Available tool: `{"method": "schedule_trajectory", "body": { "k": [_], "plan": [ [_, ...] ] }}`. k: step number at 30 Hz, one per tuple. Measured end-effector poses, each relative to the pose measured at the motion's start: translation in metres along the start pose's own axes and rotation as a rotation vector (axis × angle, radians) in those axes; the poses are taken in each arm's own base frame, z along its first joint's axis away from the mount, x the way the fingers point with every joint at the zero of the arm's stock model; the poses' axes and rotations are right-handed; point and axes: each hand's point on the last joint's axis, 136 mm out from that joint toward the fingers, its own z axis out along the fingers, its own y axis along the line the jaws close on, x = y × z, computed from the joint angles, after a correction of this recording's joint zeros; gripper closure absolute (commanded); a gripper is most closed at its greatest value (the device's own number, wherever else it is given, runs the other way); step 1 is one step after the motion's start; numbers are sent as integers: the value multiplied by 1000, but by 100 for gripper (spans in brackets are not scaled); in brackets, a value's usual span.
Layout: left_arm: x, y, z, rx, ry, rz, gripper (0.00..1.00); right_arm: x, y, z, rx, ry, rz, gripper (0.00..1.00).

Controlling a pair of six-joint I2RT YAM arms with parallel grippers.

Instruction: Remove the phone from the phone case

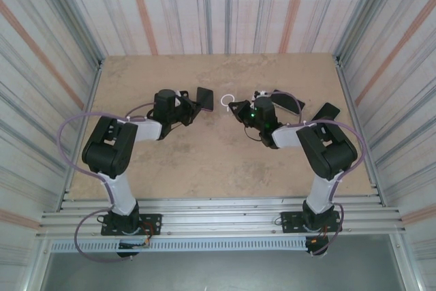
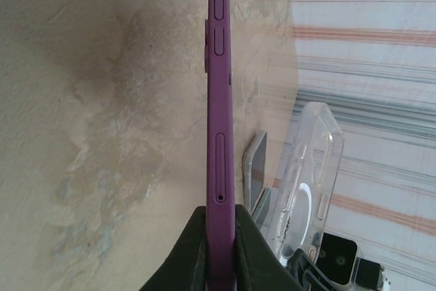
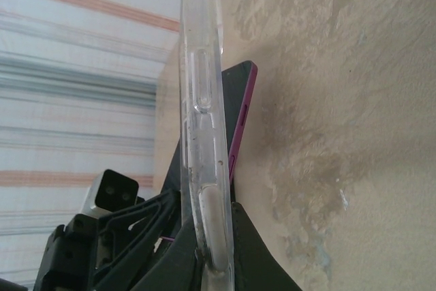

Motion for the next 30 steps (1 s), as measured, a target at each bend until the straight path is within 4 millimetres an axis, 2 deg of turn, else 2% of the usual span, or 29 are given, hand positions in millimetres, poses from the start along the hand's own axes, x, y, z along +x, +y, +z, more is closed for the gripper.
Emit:
{"method": "schedule_trajectory", "body": {
  "k": [8, 13, 23, 30],
  "plan": [
    [-3, 20, 14, -12, 0, -6, 96, 4, -18, 17, 40, 18, 36, 100],
    [-6, 21, 17, 1, -16, 1, 91, 8, -31, 24, 65, 31, 57, 100],
    [-14, 26, 21, 14, -31, -23, 69, 11, -42, 31, 86, 41, 69, 100],
    [-13, 27, 21, 11, -28, -26, 44, 7, -37, 35, 75, 35, 67, 100]
  ]
}}
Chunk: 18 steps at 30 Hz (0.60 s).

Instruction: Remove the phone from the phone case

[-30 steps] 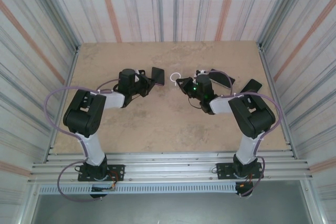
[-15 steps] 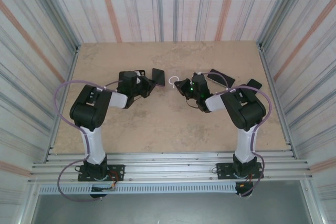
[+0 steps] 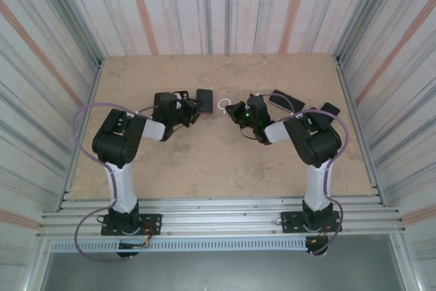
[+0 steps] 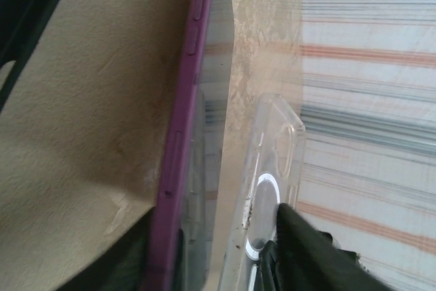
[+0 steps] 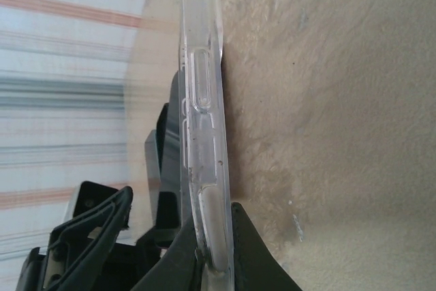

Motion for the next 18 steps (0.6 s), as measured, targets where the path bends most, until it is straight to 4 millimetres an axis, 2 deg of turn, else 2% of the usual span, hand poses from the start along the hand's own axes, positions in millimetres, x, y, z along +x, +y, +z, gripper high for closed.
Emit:
{"method": "schedule_trajectory", "body": {
  "k": [7, 13, 18],
  "plan": [
    [4, 20, -1, -80, 15, -9, 38, -4, -1, 8, 7, -3, 2, 100],
    [4, 21, -5, -94, 24, -3, 34, -2, -14, 16, 41, 8, 2, 100],
    [4, 21, -9, -114, 28, 6, 31, -2, -15, 20, 57, 14, -16, 99]
  ]
}}
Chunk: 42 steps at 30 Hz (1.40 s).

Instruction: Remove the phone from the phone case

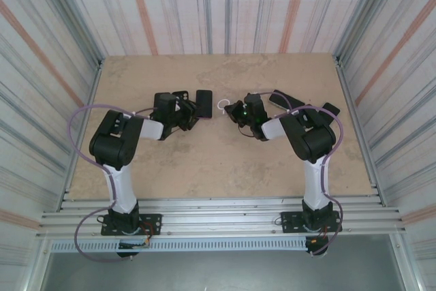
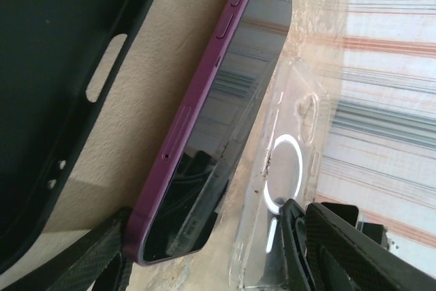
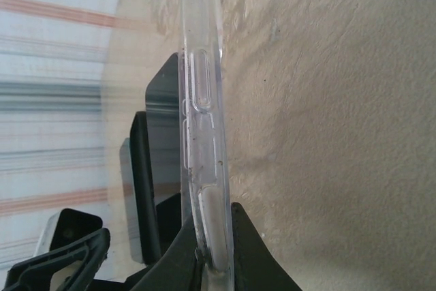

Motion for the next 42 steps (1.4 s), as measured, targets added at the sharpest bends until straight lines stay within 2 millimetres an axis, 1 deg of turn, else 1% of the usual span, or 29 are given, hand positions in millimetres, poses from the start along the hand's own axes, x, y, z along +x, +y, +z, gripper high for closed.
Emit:
{"method": "schedule_trajectory", "body": {
  "k": [6, 10, 12, 17, 20, 22, 24, 29, 33, 37, 41, 42],
  "plan": [
    [0, 2, -3, -17, 3, 11, 30, -2, 1, 7, 1, 1, -45, 97],
    [-2, 4, -6, -30, 4, 16, 29, 0, -6, 10, 21, 9, -68, 90],
    [-1, 4, -6, -30, 9, 16, 29, 0, -6, 11, 28, 12, -81, 84],
    [-2, 4, -7, -30, 15, 16, 29, 0, -2, 13, 31, 18, -120, 80],
    [-1, 4, -8, -33, 18, 19, 29, 3, -5, 14, 54, 30, -151, 73],
    [0, 4, -9, -35, 21, 21, 29, 7, -9, 15, 78, 42, -180, 68],
    [0, 5, -9, -37, 23, 22, 29, 8, -7, 15, 92, 45, -224, 65],
    [1, 3, -12, -41, 24, 31, 29, 8, -6, 12, 154, 52, -328, 58],
    [1, -4, -16, -33, 22, 43, 28, 5, -8, 7, 197, 52, -391, 52],
    [3, -13, -25, -29, 21, 74, 25, 2, -8, -1, 240, 52, -450, 45],
    [5, -31, -38, -11, 16, 128, 18, -4, 1, -8, 265, 52, -522, 36],
    [5, -37, -41, -4, 13, 148, 17, -6, 5, -11, 269, 53, -543, 30]
  ]
}}
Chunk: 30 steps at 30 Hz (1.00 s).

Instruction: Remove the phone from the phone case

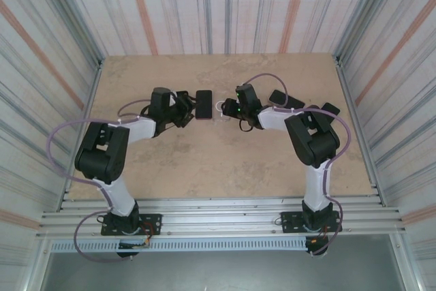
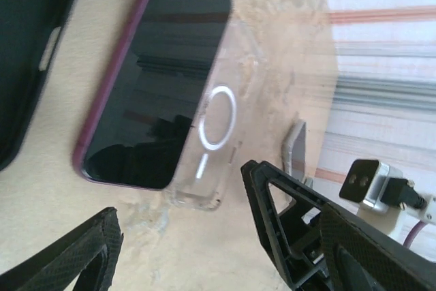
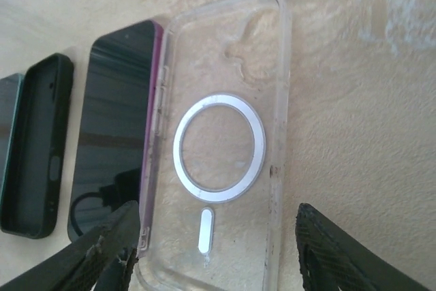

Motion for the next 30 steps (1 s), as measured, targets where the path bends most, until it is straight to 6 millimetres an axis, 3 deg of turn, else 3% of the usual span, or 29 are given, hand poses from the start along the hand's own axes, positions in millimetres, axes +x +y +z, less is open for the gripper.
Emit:
{"method": "schedule_trajectory", "body": {
  "k": [5, 9, 16, 23, 27, 30],
  "plan": [
    [-4, -34, -21, 39, -17, 108, 9, -20, 2, -27, 23, -9, -111, 21],
    [-3, -60, -37, 78, -24, 200, 4, -44, -12, -54, 59, -16, -213, 14],
    [23, -76, -38, 117, 38, 255, 3, -82, -63, -90, 153, 42, -405, 12],
    [58, -93, -30, 164, 105, 272, 3, -89, -126, -112, 183, 135, -510, 10],
    [65, -94, -28, 164, 120, 269, 3, -98, -152, -119, 165, 137, -539, 10],
    [65, -94, -28, 163, 122, 267, 3, -102, -171, -113, 161, 152, -545, 9]
  ]
}}
